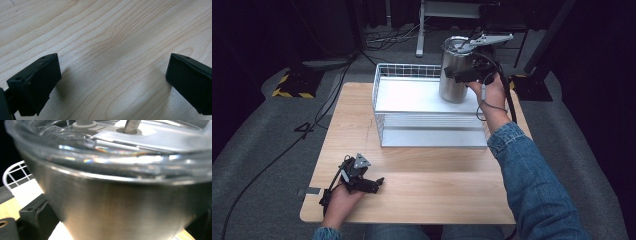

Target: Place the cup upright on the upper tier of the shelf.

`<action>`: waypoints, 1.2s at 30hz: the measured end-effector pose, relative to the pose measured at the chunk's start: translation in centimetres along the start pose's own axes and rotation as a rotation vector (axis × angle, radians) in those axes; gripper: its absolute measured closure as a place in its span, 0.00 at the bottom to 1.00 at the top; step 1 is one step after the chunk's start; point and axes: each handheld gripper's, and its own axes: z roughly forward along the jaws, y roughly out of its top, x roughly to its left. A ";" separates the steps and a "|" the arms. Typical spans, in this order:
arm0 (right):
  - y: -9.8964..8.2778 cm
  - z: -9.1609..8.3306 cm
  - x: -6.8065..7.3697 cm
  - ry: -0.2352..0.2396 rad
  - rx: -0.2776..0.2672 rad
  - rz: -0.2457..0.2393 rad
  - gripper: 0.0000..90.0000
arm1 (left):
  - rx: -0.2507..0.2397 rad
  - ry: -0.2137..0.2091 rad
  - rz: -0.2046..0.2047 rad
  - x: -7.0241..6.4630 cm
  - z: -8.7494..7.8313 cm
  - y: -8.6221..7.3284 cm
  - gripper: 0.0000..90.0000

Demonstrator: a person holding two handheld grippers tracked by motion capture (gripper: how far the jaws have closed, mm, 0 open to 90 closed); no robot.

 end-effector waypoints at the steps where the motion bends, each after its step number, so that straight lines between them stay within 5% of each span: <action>1: 0.0 0.1 -0.1 -0.001 0.001 -0.002 0.04 | -0.002 0.000 0.000 0.0 0.0 0.0 0.01; 36: -1.6 1.0 -1.7 0.011 -0.012 0.044 0.04 | 0.001 -0.005 -0.004 -0.1 -0.1 -0.1 0.01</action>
